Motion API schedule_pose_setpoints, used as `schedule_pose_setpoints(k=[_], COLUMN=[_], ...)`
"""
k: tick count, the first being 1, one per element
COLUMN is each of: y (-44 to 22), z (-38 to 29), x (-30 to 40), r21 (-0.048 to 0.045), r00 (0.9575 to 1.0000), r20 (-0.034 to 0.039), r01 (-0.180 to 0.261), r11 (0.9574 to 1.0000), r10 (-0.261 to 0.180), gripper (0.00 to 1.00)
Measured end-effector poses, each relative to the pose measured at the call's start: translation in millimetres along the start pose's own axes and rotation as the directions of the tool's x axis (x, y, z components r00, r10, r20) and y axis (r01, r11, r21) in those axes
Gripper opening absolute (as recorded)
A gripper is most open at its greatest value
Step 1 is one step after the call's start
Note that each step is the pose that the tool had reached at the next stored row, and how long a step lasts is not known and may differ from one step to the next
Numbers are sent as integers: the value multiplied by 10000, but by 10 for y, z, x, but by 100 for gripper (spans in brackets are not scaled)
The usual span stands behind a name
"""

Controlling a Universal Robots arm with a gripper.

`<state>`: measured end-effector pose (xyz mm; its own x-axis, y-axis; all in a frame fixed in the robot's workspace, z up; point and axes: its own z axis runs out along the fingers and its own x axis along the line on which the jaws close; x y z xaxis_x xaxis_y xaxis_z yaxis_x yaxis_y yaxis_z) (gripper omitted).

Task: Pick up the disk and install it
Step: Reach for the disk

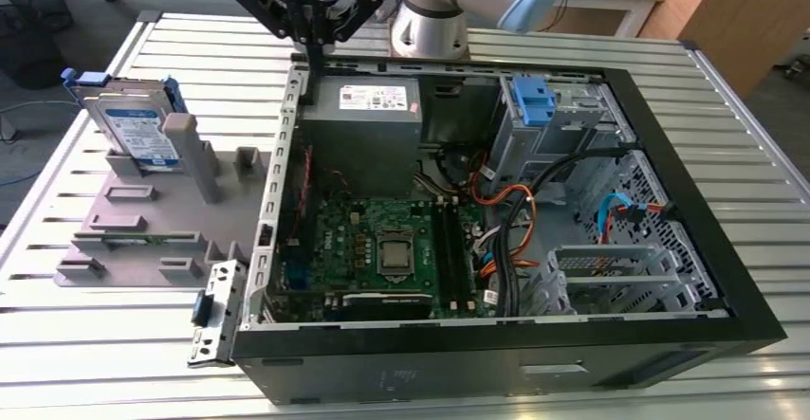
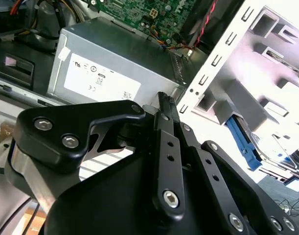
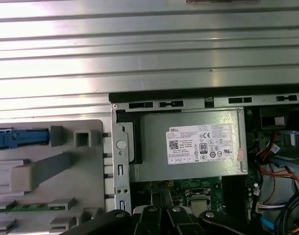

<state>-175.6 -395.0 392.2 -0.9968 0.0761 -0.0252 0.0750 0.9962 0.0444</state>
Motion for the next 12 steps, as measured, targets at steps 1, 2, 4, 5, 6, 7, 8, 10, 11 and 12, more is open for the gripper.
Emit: schedule_pose_setpoints(k=[1,2,4,5,6,7,8,10,11,12], y=[1,2,4,6,7,7,8,10,11,12], z=[0,0,0,0,0,0,0,0,0,0], x=[19,38,77,96,116,134,151,186,203,220], r21=[0,1,1,1,1,0,0,0,1,1], r00=[10000,10000,10000,10000,10000,10000,10000,10000,10000,10000], r20=[-1,-1,-1,-1,-1,-1,0,0,-1,0], r01=[0,-1,-1,-2,-1,-1,-1,0,-1,-2], r11=[10000,10000,10000,10000,10000,10000,10000,10000,10000,10000], r10=[0,1,1,2,1,1,1,0,1,2], gripper=[11,11,11,11,11,11,11,11,11,11])
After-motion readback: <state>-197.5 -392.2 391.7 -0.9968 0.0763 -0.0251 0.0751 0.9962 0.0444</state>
